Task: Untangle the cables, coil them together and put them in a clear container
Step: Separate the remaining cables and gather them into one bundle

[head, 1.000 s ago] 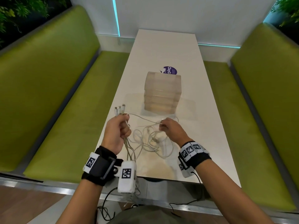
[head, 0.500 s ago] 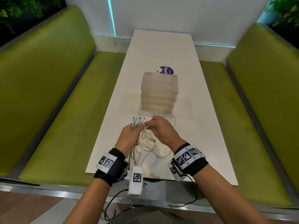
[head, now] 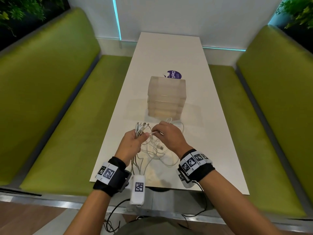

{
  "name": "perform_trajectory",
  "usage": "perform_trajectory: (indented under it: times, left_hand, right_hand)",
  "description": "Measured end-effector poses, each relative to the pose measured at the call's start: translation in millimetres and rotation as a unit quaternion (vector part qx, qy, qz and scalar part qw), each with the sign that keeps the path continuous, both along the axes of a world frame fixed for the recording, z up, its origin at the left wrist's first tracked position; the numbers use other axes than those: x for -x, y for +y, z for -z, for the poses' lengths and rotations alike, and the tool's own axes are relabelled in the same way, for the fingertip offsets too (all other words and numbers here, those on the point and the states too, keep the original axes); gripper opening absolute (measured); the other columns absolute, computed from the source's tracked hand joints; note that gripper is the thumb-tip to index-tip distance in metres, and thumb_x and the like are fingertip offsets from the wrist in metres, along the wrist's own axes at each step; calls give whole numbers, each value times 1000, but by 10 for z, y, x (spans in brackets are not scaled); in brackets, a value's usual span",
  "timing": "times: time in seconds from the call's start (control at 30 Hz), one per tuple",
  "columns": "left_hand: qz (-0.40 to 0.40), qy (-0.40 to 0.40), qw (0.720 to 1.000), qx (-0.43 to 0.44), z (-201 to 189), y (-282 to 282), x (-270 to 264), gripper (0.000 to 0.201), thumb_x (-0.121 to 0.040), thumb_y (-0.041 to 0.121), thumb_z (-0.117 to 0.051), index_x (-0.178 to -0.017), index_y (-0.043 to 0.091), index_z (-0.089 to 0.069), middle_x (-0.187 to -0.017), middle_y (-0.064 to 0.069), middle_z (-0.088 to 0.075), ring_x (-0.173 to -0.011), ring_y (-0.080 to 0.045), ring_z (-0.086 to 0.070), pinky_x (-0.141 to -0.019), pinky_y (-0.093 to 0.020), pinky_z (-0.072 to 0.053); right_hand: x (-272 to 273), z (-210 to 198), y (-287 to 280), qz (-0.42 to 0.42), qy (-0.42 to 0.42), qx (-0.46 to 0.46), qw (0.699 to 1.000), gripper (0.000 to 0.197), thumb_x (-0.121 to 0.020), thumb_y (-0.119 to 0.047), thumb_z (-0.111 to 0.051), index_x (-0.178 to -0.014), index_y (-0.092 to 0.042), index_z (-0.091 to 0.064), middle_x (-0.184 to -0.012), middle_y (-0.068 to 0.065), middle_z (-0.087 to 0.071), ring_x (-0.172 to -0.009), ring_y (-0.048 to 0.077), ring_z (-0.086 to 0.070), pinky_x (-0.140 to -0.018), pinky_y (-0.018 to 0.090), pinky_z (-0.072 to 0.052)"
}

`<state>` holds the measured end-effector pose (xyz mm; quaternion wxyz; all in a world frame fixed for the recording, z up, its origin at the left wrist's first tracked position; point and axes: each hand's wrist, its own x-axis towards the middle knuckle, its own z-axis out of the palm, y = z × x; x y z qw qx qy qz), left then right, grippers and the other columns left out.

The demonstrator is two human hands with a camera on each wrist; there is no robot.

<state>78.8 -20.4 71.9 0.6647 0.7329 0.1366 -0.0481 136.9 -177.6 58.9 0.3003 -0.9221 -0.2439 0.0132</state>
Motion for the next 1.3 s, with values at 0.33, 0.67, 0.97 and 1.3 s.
perform_trajectory:
  times: [0.33, 0.67, 0.97, 1.3]
  left_hand:
    - [-42, -13, 999, 17, 71, 272, 54, 25, -89, 19, -64, -74, 10, -46, -47, 13, -32, -42, -9, -26, -44, -24, -25]
    - [-125, -9, 988, 94, 105, 431, 24, 37, -93, 16, -59, -64, 20, -36, -47, 11, -25, -41, -8, -20, -42, -23, -21]
    - [-78, -34, 992, 93, 54, 398, 119, 34, -93, 15, -59, -66, 18, -39, -49, 10, -25, -41, -8, -20, -40, -20, -22]
    - [-31, -38, 998, 40, -1, 160, 114, 29, -90, 19, -63, -71, 11, -43, -47, 12, -31, -42, -9, -25, -42, -23, -25]
  right_hand:
    - [23, -58, -225, 46, 157, -220, 962, 15, -73, -13, -78, -87, -12, -75, -89, -6, -59, -64, -4, -54, -66, 14, -42]
    - [59, -156, -524, 22, 192, -370, 909, 13, -80, 10, -62, -82, -1, -69, -104, 5, -66, -80, 16, -66, -69, 26, -54]
    - [-105, 73, -647, 146, 94, -187, 967, 21, -89, -1, -52, -100, -17, -58, -107, 2, -58, -81, 13, -60, -68, 9, -46]
    - [21, 45, 22, 16, 145, -60, 987, 45, -93, -22, -57, -136, -28, -47, -130, -4, -51, -97, 11, -58, -93, 28, -44]
